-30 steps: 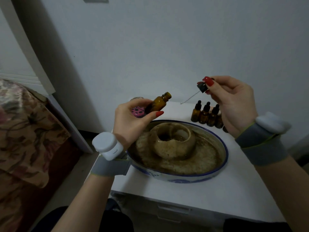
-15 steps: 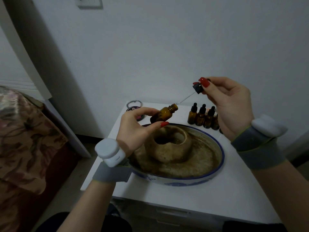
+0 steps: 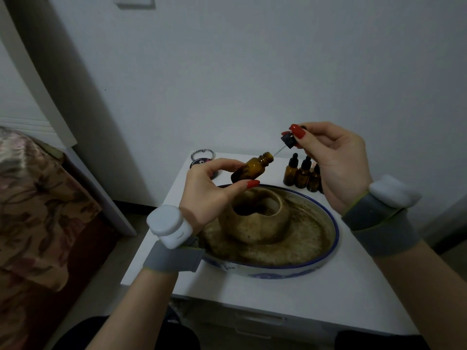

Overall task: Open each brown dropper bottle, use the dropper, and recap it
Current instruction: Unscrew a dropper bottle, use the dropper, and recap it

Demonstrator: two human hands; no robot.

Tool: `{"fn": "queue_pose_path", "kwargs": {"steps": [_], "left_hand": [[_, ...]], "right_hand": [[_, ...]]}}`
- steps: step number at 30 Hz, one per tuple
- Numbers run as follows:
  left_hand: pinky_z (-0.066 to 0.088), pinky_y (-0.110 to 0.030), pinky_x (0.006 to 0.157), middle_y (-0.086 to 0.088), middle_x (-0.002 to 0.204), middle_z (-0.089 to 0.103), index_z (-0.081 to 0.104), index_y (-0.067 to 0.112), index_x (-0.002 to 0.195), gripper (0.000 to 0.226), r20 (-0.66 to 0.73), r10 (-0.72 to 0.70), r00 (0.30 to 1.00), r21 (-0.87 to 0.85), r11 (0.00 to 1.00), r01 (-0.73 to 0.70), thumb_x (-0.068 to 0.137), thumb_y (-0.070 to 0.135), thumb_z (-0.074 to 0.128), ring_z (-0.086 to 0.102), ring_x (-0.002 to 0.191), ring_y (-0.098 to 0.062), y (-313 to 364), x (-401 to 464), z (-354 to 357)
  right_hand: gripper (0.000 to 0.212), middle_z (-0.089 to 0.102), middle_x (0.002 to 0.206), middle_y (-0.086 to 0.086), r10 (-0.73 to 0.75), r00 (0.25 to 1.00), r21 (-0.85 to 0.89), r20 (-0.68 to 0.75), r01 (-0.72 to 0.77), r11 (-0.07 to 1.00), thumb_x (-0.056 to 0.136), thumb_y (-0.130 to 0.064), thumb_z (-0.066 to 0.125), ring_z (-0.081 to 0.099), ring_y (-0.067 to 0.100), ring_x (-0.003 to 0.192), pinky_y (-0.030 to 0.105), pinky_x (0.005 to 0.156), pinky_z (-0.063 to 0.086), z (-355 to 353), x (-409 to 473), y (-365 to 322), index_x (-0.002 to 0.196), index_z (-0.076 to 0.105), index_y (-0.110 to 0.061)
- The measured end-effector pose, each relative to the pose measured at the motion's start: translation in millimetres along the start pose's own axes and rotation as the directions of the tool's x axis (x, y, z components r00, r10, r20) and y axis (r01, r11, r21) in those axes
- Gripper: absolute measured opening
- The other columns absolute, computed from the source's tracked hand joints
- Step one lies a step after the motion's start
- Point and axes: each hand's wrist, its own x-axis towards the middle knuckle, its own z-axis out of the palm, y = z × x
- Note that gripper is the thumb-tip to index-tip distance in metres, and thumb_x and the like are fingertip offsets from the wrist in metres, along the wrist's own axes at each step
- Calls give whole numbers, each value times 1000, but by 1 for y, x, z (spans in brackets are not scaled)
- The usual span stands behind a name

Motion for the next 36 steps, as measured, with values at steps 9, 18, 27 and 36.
{"fn": "queue_pose_path", "kwargs": {"steps": [9, 18, 27, 36], "left_hand": [[47, -44, 101, 7, 99, 72, 73, 18, 104, 49, 16, -2, 1000, -14, 1000, 2, 66, 47, 71, 63, 99, -7, 6, -1, 0], [46, -44, 102, 6, 98, 72, 73, 16, 103, 50, 7, -4, 1000, -18, 1000, 5, 64, 46, 71, 64, 98, -8, 9, -2, 0], [46, -42, 103, 11, 97, 71, 72, 22, 102, 48, 16, 3, 1000, -17, 1000, -3, 63, 50, 69, 62, 97, -1, 7, -2, 0], [46, -40, 102, 16, 94, 69, 71, 27, 99, 41, 15, 3, 1000, -2, 1000, -3, 65, 50, 70, 61, 96, 3, 1, 0, 1]], "right_hand": [[16, 75, 91, 4, 32, 999, -18, 17, -31, 999, 84, -21, 69, 65, 9, 67, 15, 52, 47, 5, -5, 2, 96, 70, -10], [7, 74, 88, 2, 31, 999, 33, 43, -32, 999, 83, -12, 70, 68, 3, 77, 9, 67, 48, 12, -7, 10, 89, 71, -11], [9, 74, 91, 10, 31, 998, 5, 51, -31, 1000, 84, -15, 70, 60, -1, 57, 9, 53, 44, 15, -7, 16, 92, 71, -12], [19, 75, 89, 6, -24, 995, -74, 100, 32, 997, 85, -20, 69, 68, 10, 79, 27, 75, 52, 14, -9, 17, 104, 67, -16]]}}
